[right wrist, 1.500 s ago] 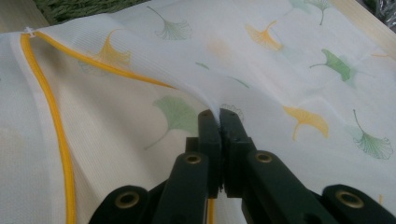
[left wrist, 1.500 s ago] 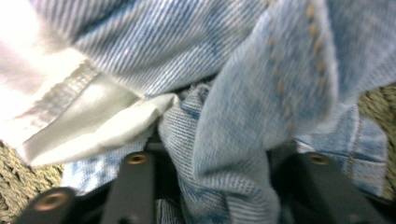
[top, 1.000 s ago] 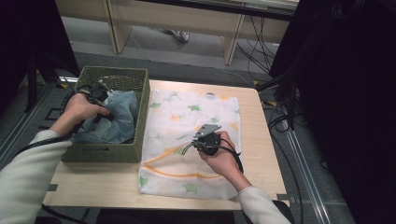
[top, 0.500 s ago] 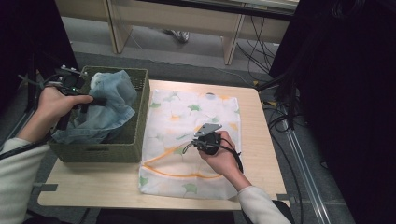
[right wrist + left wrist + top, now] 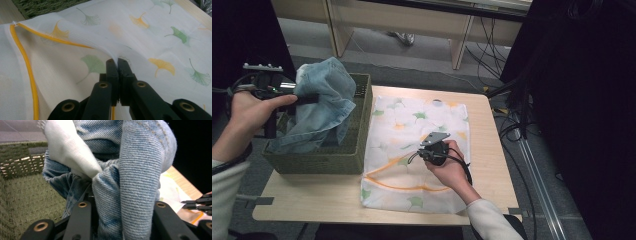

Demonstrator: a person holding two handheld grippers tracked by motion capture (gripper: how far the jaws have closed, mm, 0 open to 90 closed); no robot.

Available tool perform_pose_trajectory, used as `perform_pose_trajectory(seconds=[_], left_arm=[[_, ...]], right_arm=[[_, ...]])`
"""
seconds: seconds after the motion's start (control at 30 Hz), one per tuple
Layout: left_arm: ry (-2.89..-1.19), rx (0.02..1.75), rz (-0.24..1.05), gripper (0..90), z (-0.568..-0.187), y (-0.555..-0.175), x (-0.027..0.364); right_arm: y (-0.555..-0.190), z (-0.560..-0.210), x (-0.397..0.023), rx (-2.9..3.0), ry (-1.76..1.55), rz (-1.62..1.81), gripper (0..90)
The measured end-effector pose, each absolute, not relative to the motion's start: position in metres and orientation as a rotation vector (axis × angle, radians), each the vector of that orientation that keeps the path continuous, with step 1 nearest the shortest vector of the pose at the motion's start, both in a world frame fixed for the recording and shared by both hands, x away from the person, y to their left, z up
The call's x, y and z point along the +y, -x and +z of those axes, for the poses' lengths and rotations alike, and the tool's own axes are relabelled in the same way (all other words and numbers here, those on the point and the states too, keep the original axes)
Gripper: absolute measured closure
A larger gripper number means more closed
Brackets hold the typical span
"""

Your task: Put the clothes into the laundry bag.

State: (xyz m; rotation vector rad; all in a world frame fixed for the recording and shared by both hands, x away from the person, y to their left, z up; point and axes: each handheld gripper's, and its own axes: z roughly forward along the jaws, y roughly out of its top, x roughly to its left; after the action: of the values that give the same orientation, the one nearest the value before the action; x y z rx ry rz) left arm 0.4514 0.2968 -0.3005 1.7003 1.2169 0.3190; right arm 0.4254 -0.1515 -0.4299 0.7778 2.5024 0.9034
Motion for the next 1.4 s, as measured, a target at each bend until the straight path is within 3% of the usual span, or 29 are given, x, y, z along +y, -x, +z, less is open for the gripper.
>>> perform_pose_trajectory(seconds=[0.57, 1.4], left_arm=[[-1.584, 1.112, 0.309, 65.6, -0.264, -0.42, 0.294], [-1.61, 0.916, 0.266, 65.5, -0.23, -0.376, 0.266]], right_arm=[[-0.425, -0.428, -0.152, 2.488, -0.798, 0.929, 89.8], [-0.426, -0.424, -0.153, 2.466, -0.799, 0.959, 89.9]])
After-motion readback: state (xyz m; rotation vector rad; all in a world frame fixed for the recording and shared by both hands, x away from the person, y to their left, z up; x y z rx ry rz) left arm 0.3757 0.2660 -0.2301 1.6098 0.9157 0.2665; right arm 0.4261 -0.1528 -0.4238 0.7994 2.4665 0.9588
